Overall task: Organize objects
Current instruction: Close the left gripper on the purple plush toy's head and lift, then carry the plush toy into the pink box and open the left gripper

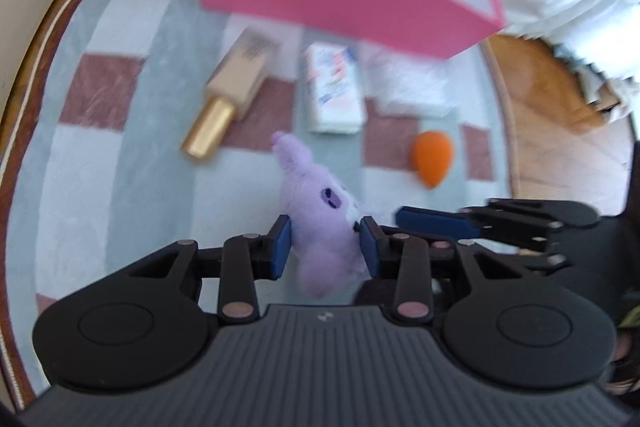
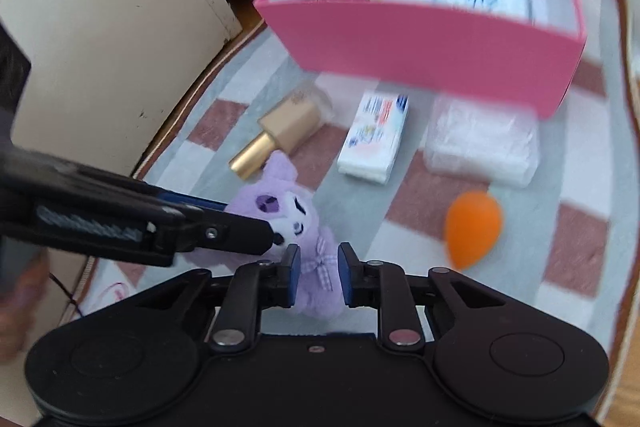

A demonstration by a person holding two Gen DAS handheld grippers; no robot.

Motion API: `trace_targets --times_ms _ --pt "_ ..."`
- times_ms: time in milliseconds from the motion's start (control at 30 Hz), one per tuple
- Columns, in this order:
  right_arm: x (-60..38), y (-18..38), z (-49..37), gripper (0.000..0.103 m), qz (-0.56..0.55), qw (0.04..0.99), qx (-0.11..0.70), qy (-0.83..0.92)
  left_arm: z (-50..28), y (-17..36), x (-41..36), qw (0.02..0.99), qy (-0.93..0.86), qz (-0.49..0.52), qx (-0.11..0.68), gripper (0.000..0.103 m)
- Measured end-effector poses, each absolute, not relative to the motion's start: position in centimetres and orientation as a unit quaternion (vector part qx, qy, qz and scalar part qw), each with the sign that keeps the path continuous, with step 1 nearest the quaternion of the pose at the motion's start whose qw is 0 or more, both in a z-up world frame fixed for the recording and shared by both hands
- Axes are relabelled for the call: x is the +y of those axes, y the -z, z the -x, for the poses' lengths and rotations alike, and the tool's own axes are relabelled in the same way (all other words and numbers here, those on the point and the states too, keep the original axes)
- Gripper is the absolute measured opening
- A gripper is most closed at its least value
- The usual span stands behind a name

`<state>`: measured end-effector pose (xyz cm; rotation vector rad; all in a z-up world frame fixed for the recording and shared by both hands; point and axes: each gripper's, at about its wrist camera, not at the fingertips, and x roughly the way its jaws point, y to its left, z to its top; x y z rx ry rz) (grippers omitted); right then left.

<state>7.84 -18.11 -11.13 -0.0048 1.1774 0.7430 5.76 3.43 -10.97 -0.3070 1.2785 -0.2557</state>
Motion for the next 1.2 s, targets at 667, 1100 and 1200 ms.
trace_targets --times_ms 667,1100,1200 --pt "-17.2 15.1 -7.8 0.054 -0.072 0.7 0.64 -0.309 -5.6 14.6 5.4 0.76 0.11 0.184 0.613 0.04" --pt "-19.5 4.9 -6.9 0.033 -0.056 0.766 0.545 -0.336 -4.9 3.9 3.4 0.8 0.156 0.144 0.561 0.039" --pt "-19.9 1.3 -7.4 0.033 -0.039 0.787 0.514 -0.339 -5.7 0.6 2.3 0.816 0.171 0.119 0.54 0.039"
